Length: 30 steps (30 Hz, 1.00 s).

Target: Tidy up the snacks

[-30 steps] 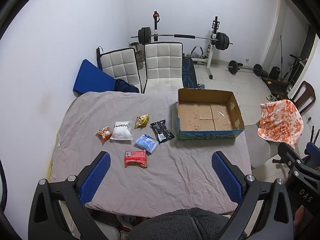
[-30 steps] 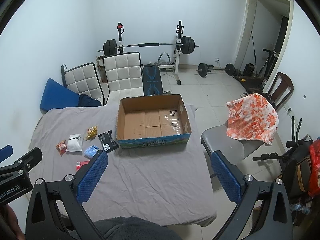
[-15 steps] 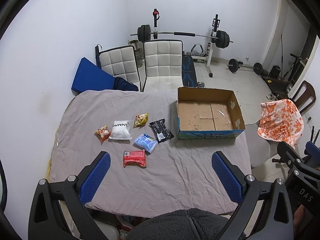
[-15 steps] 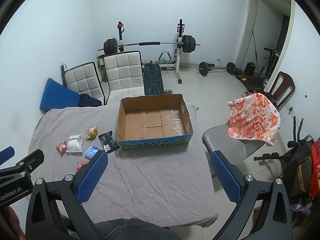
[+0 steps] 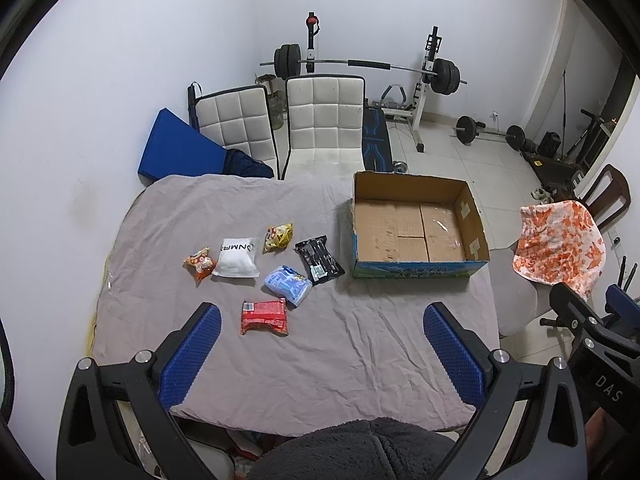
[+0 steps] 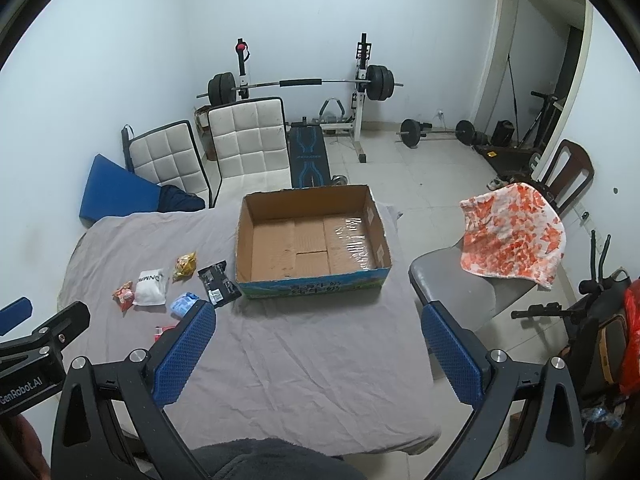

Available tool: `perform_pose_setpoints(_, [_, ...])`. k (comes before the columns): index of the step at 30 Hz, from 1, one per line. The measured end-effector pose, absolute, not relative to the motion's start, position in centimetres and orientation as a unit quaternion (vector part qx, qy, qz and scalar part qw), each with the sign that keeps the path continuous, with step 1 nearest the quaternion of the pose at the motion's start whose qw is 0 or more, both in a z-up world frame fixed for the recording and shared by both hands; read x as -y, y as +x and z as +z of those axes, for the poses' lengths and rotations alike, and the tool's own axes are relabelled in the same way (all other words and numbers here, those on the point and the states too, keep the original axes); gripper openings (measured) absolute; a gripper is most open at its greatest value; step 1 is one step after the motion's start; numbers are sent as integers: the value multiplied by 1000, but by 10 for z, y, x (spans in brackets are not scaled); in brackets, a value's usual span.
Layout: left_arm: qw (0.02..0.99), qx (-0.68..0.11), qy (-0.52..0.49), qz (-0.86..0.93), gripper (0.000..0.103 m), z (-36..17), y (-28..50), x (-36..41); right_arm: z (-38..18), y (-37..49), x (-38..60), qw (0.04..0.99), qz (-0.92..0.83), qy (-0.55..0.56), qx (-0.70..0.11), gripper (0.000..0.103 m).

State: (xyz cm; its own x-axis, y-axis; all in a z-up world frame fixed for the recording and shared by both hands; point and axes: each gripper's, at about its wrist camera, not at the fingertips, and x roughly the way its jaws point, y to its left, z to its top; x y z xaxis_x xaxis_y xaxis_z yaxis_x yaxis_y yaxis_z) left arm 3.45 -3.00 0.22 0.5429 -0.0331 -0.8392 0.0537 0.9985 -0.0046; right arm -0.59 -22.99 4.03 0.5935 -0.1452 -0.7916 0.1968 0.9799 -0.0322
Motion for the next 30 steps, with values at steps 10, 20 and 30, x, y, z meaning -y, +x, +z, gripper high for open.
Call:
perform_pose_setpoints(10, [872,-489,-32,28,103,-19,79,-13,-14,49,235,869,-50,41,-491,103])
perform_pose_setpoints(20, [811,-575,-29,110,103,-120,137,-96,-148,151,148,800,88,-17,-594,103])
perform_pose_setpoints(30, [753,-652,-23,88,103,-227,225,-167,-277,258,24,746,129,-92,-647,103])
